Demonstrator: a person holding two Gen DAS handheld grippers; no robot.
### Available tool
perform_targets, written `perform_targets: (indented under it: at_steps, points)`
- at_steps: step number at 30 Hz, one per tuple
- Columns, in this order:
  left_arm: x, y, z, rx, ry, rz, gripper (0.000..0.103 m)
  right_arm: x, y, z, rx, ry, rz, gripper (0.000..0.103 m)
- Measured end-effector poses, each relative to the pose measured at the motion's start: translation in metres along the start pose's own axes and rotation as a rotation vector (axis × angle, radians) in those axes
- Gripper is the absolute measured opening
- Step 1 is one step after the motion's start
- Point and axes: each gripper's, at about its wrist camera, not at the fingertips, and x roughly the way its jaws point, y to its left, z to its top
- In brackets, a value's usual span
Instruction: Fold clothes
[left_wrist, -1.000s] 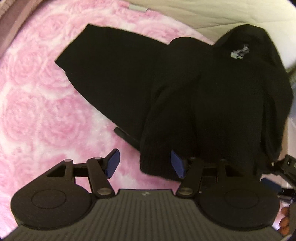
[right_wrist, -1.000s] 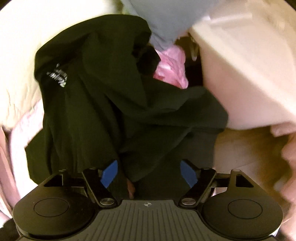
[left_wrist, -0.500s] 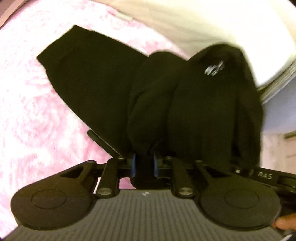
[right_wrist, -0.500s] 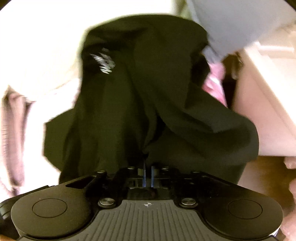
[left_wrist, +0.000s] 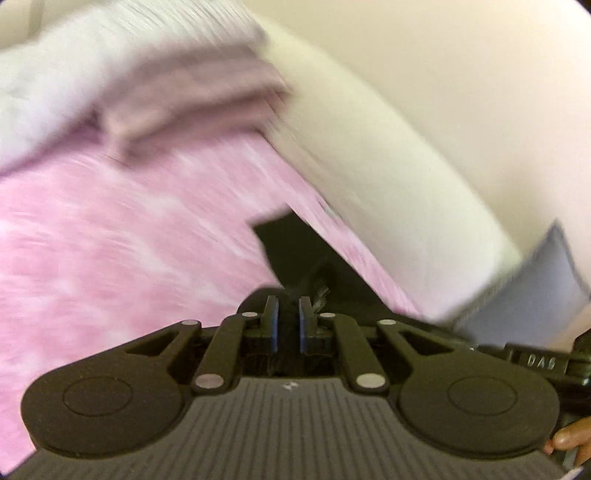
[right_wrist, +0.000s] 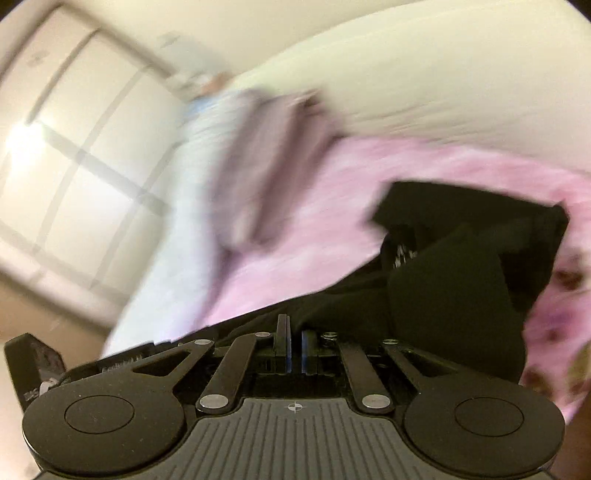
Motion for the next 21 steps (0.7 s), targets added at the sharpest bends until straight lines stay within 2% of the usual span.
perform_targets:
  at_steps: [3,6,10,11,13,14,15,17,18,20,21]
  points:
    - [-0.097,0.019,0.000,-0.011,-0.141,0.070,0.007,0.005,0.065,-0.030,-0.079,0.064,0.152,0.003]
    - [-0.191,0.043,0.007,0.002,-0.278,0.153,0.006,0.010,0.147,-0.058,-0.161,0.114,0.339,0.004]
    - [-0.313,0.057,0.026,0.054,-0.447,0.245,0.006,-0.003,0.263,-0.105,-0.314,0.107,0.611,0.003]
    - [-0.341,0.055,0.031,0.075,-0.500,0.258,0.000,-0.006,0.290,-0.115,-0.353,0.096,0.662,0.003]
    - [-0.396,0.049,0.038,0.123,-0.620,0.286,0.000,-0.010,0.332,-0.135,-0.417,0.080,0.723,0.004]
    - [-0.417,0.047,0.042,0.135,-0.639,0.314,0.000,-0.008,0.347,-0.142,-0.424,0.086,0.707,0.004]
    - [-0.434,0.048,0.046,0.140,-0.639,0.347,0.000,-0.003,0.359,-0.149,-0.433,0.098,0.647,0.006]
    - [-0.447,0.064,0.036,0.102,-0.582,0.418,0.007,0.015,0.376,-0.166,-0.522,0.163,0.433,0.038]
    - [-0.446,0.078,0.021,0.052,-0.533,0.467,0.008,0.025,0.376,-0.177,-0.564,0.210,0.309,0.067]
    - [-0.443,0.106,-0.008,-0.049,-0.434,0.564,0.014,0.038,0.360,-0.196,-0.590,0.275,0.104,0.070]
    - [-0.442,0.120,-0.023,-0.099,-0.383,0.611,0.015,0.039,0.346,-0.200,-0.570,0.285,0.065,0.070]
